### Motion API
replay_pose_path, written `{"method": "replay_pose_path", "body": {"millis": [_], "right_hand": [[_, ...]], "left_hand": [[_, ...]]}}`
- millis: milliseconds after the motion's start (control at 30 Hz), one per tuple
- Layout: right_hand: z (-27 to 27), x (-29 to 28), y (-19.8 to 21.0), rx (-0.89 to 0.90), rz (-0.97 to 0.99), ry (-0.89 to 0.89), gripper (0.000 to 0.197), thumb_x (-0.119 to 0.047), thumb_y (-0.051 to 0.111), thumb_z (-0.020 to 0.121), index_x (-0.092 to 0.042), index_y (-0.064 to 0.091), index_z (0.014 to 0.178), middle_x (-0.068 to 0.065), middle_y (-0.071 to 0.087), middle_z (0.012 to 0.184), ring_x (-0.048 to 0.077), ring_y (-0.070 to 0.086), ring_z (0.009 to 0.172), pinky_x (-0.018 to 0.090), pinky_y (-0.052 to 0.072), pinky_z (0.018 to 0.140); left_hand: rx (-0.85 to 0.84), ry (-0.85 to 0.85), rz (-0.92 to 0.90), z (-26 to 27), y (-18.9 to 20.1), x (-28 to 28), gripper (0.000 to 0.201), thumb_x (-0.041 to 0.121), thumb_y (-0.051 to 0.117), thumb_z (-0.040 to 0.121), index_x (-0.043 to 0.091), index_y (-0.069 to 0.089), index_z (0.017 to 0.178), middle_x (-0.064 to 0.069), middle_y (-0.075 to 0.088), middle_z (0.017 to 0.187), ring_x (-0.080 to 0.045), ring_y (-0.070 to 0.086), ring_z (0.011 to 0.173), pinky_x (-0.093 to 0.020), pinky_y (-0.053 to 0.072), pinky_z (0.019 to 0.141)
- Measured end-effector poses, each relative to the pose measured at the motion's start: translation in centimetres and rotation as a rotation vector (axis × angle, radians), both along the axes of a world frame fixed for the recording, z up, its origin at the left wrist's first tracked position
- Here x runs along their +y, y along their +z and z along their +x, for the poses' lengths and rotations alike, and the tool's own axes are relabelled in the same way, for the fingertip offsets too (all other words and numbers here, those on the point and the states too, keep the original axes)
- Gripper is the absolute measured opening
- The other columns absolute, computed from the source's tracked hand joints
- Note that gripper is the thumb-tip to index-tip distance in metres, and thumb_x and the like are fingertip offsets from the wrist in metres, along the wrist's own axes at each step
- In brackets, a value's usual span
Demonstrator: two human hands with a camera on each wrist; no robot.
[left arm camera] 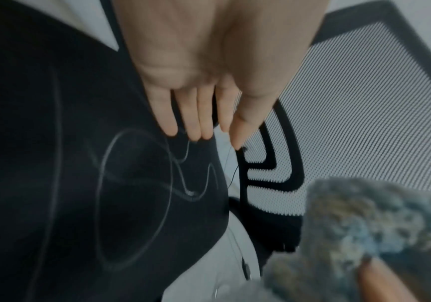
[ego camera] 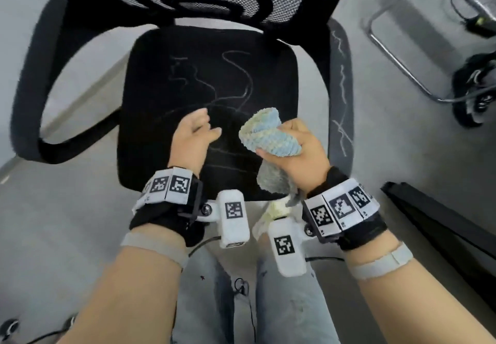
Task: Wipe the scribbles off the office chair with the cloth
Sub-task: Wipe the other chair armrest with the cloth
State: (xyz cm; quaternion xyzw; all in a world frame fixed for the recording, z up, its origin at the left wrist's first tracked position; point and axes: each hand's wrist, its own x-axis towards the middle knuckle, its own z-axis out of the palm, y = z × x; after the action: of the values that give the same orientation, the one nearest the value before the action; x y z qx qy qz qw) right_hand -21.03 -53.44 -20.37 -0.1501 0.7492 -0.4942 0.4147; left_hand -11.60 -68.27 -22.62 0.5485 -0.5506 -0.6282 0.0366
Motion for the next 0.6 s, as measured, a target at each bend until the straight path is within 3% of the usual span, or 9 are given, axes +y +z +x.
{"method": "replay_pose_path", "body": {"millis": [33,100,200,300,333,400,467,533,600], "right_hand": [[-0.6,1.4,0.3,0.012,-0.009,-0.013,0.008,-0.007,0.072,0.074,-0.008,0.066,0.079,-0.01,0.042,0.086,-0.007,0.05,0.077,0.0,0.04,0.07],[-1.9,3.8,0.7,0.06,-0.031,-0.037,0.014,-0.006,0.073,0.073,-0.011,0.067,0.084,-0.006,0.044,0.086,-0.012,0.049,0.076,0.001,0.04,0.071],[-3.7,6.8,1.1,0.104,-0.051,-0.14,0.015,-0.003,0.072,0.072,-0.015,0.066,0.079,0.006,0.047,0.093,-0.001,0.05,0.081,0.009,0.043,0.073],[-5.6,9.3,1.0,0.161,-0.008,-0.292,0.028,-0.003,0.072,0.073,-0.027,0.057,0.068,-0.007,0.044,0.085,-0.011,0.052,0.076,0.004,0.042,0.068],[-6.1,10.0,0.8,0.187,0.014,-0.325,0.03,-0.004,0.072,0.074,-0.029,0.055,0.067,-0.01,0.043,0.085,-0.01,0.052,0.076,0.002,0.041,0.068],[-6.4,11.3,0.2,0.218,0.053,-0.367,0.03,-0.006,0.072,0.074,-0.028,0.055,0.065,-0.012,0.041,0.084,-0.008,0.051,0.077,0.002,0.041,0.068],[-6.0,12.5,-0.5,0.237,0.082,-0.346,0.024,-0.003,0.073,0.073,-0.021,0.058,0.068,-0.012,0.038,0.083,-0.013,0.049,0.075,0.001,0.039,0.068],[-5.2,13.6,-1.4,0.306,0.151,-0.216,0.015,-0.004,0.074,0.073,-0.016,0.065,0.071,-0.01,0.037,0.084,-0.001,0.047,0.079,0.002,0.036,0.067],[-4.5,14.2,-2.1,0.373,0.273,-0.049,0.009,-0.006,0.075,0.071,-0.006,0.071,0.079,-0.001,0.038,0.09,0.015,0.044,0.086,0.013,0.037,0.067]], "left_hand": [[0.003,-0.047,0.074,-0.8,-0.3,1.8,0.046,0.007,0.059,0.085,0.017,0.049,0.129,-0.003,0.053,0.133,-0.013,0.052,0.119,-0.027,0.042,0.097],[0.016,-0.151,0.182,-2.2,-0.8,4.8,0.043,0.008,0.055,0.088,0.017,0.049,0.129,-0.003,0.054,0.131,-0.013,0.053,0.115,-0.029,0.042,0.096],[0.02,-0.312,0.286,-4.1,-1.0,8.5,0.044,0.008,0.054,0.089,0.015,0.047,0.132,-0.004,0.053,0.134,-0.017,0.05,0.121,-0.029,0.039,0.095],[0.019,-0.51,0.314,-5.7,-1.7,11.2,0.053,0.004,0.058,0.086,0.012,0.043,0.135,-0.006,0.049,0.138,-0.016,0.044,0.128,-0.03,0.034,0.107],[0.04,-0.574,0.322,-6.2,-2.0,11.7,0.058,0.001,0.06,0.083,0.011,0.041,0.137,-0.007,0.047,0.14,-0.016,0.04,0.131,-0.03,0.03,0.111],[0.079,-0.674,0.347,-7.3,-2.4,12.3,0.061,-0.003,0.061,0.081,0.008,0.04,0.137,-0.007,0.048,0.14,-0.016,0.041,0.132,-0.031,0.028,0.113],[0.119,-0.702,0.392,-8.3,-2.7,12.7,0.055,-0.01,0.057,0.082,0.003,0.042,0.133,-0.011,0.052,0.134,-0.02,0.048,0.124,-0.034,0.034,0.11],[0.153,-0.674,0.455,-9.1,-2.5,13.1,0.053,-0.017,0.05,0.082,-0.002,0.039,0.132,-0.014,0.051,0.131,-0.021,0.049,0.118,-0.034,0.039,0.106],[0.148,-0.682,0.462,-9.4,-2.5,13.3,0.053,-0.02,0.049,0.081,-0.005,0.038,0.131,-0.012,0.05,0.129,-0.02,0.048,0.115,-0.03,0.043,0.1]]}}
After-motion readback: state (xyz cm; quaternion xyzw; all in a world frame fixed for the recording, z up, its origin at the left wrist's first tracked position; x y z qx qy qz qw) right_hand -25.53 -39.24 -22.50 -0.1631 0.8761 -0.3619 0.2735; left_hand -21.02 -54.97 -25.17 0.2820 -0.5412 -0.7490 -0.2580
